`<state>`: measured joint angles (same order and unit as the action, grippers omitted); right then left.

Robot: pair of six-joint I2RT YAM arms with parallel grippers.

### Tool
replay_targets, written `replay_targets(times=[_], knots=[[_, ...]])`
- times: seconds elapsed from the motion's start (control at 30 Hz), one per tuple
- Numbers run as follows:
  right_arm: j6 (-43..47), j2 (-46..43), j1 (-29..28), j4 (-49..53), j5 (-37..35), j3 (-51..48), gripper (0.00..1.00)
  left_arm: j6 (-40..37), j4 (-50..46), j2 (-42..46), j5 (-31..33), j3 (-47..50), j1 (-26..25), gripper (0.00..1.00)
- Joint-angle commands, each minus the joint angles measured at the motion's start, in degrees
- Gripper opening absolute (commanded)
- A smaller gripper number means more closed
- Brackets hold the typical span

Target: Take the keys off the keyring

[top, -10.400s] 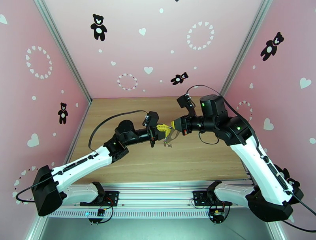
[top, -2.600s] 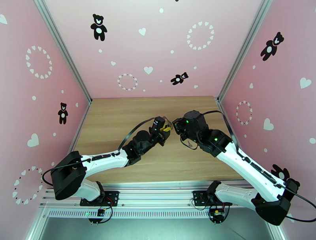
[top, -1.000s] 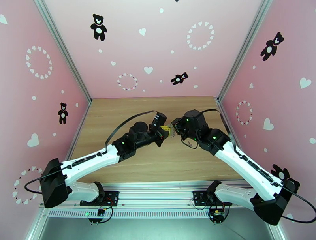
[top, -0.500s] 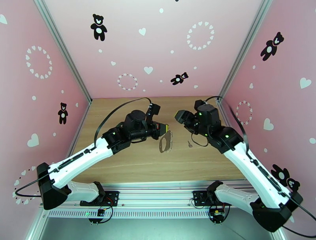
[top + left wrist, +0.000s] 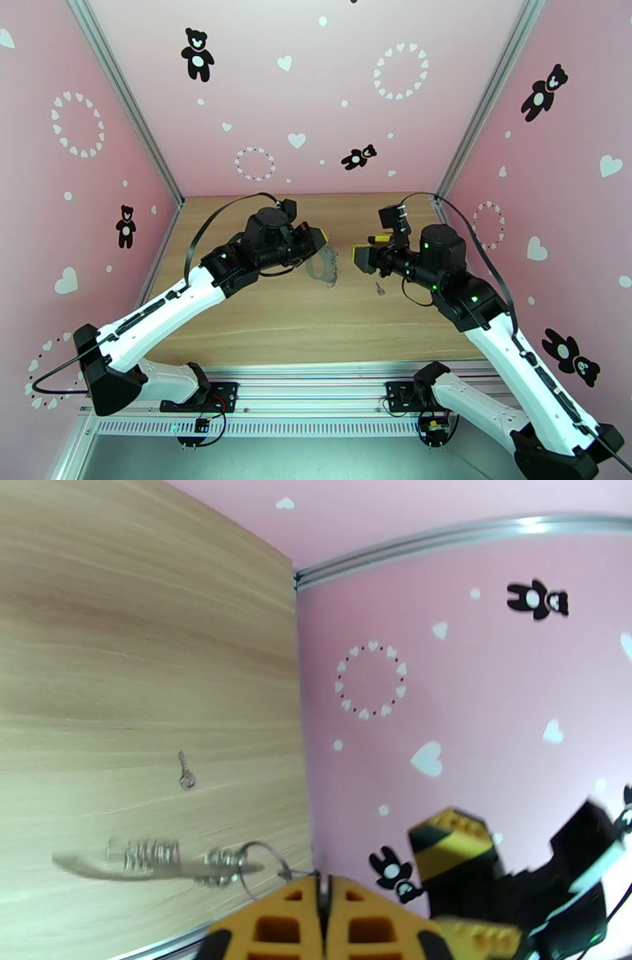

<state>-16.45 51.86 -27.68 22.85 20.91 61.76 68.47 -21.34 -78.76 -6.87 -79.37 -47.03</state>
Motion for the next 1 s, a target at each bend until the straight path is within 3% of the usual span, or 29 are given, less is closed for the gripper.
replay_targets(times=[0.0,0.17,0.37,0.53,0.97], knots=[[9.4,-2.4,0.1,-8.2,9.1,-3.3,0.61,10.2,3.3,-0.6,1.4,-0.8,0.5,0.0],[18.4,-4.4,-1.9,-16.4,8.1,-8.7,0.61,17.7,6.7,-0.2,1.2,2.2,0.9,0.0],[33.5,-5.3,-8.4,-25.1,-2.7,-13.3,0.6,22.6,8.4,0.2,1.5,3.8,0.9,0.0],[42.3,-3.4,-10.9,-25.3,-6.5,-12.2,0.55,22.7,5.9,0.9,3.4,2.5,1.0,0.0],[53.0,1.2,-13.1,-22.8,-5.5,-7.9,0.41,24.5,6.1,-1.7,1.0,0.2,0.9,0.0]])
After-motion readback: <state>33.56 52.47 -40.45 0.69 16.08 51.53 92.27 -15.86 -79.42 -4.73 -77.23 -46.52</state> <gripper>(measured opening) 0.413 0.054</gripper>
